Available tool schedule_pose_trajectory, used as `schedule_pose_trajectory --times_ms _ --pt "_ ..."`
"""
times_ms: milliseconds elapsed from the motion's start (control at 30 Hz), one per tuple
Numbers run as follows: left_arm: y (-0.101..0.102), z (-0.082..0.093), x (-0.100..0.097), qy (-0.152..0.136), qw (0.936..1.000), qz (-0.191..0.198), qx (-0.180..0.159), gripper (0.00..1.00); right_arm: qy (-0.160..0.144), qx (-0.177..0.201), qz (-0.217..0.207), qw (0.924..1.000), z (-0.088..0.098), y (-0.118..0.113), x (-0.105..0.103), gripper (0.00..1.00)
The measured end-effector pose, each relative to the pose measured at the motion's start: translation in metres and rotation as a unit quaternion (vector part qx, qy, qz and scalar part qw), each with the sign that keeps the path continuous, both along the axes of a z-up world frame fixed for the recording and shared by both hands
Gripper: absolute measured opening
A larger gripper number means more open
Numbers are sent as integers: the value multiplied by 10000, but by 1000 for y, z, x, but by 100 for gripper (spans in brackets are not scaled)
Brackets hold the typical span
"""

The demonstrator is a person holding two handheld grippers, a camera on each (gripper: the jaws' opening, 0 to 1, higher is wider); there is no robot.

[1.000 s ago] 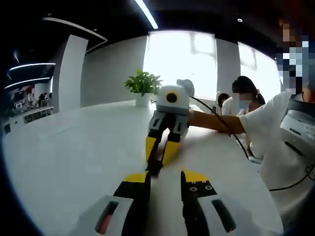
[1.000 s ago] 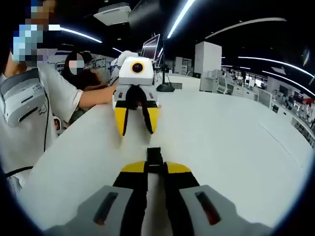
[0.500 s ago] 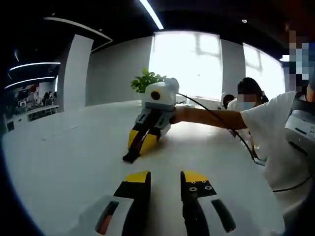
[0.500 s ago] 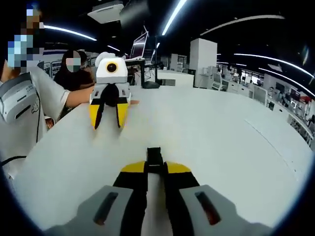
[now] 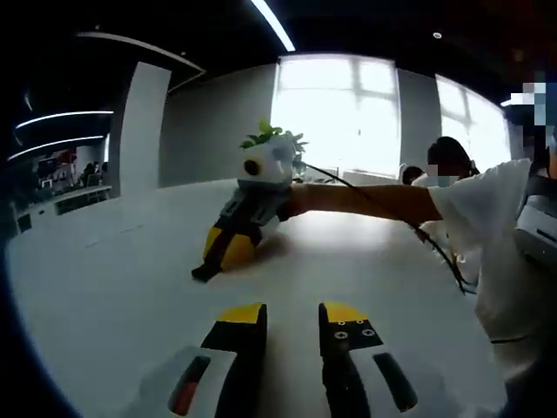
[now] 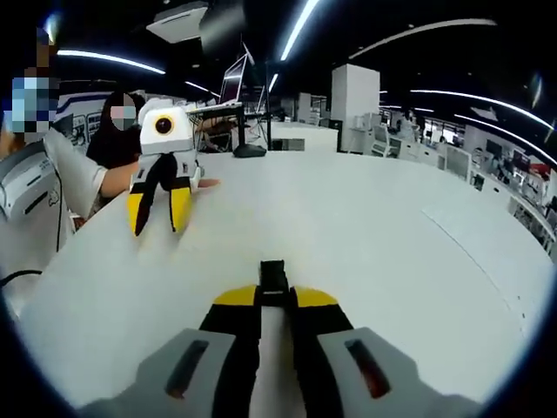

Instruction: Snap the two parts of the plastic buckle together until the buckle closes and remains connected.

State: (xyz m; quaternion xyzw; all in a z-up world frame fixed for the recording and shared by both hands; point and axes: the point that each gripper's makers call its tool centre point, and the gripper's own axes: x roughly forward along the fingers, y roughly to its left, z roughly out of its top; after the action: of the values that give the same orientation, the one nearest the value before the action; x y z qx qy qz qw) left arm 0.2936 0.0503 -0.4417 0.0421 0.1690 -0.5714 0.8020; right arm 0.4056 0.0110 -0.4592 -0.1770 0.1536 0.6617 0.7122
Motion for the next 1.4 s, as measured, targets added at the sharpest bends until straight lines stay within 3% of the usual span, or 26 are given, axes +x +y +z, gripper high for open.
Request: schedule_pose_trajectory --times_ms 167,367,600,733,833,933,967,1100,1300,1400 --pt "2 -1 2 -30 10000 54 56 24 -52 99 13 9999 1 1 2 17" --pt "2 -4 5 -49 9999 94 121 24 30 484 -75 9988 10 1 0 19" --pt "5 -3 10 -71 9996 259 68 24 -38 615 -249 9978 14 -4 -12 23" --pt "12 0 16 -189 9985 493 122 24 64 884 -534 9946 22 -5 -18 24" --pt "18 -4 18 -440 9956 673 476 27 161 905 -1152 9891 25 -15 -20 28" --pt "18 -3 15 -448 9943 791 555 27 229 1040 -1393 9845 35 -22 -33 30" --pt "22 -3 17 -358 9920 1060 587 26 229 1055 -1547 9821 38 -26 -37 30" --pt "23 5 6 -346 9914 1178 445 31 242 989 -1943 9756 42 -37 -50 31" --pt "28 17 -7 -185 9897 1405 221 39 391 1288 -2407 9612 62 -50 -67 46" --pt "30 30 -11 54 9860 1649 -261 40 221 1207 -2500 9604 69 -54 -77 56"
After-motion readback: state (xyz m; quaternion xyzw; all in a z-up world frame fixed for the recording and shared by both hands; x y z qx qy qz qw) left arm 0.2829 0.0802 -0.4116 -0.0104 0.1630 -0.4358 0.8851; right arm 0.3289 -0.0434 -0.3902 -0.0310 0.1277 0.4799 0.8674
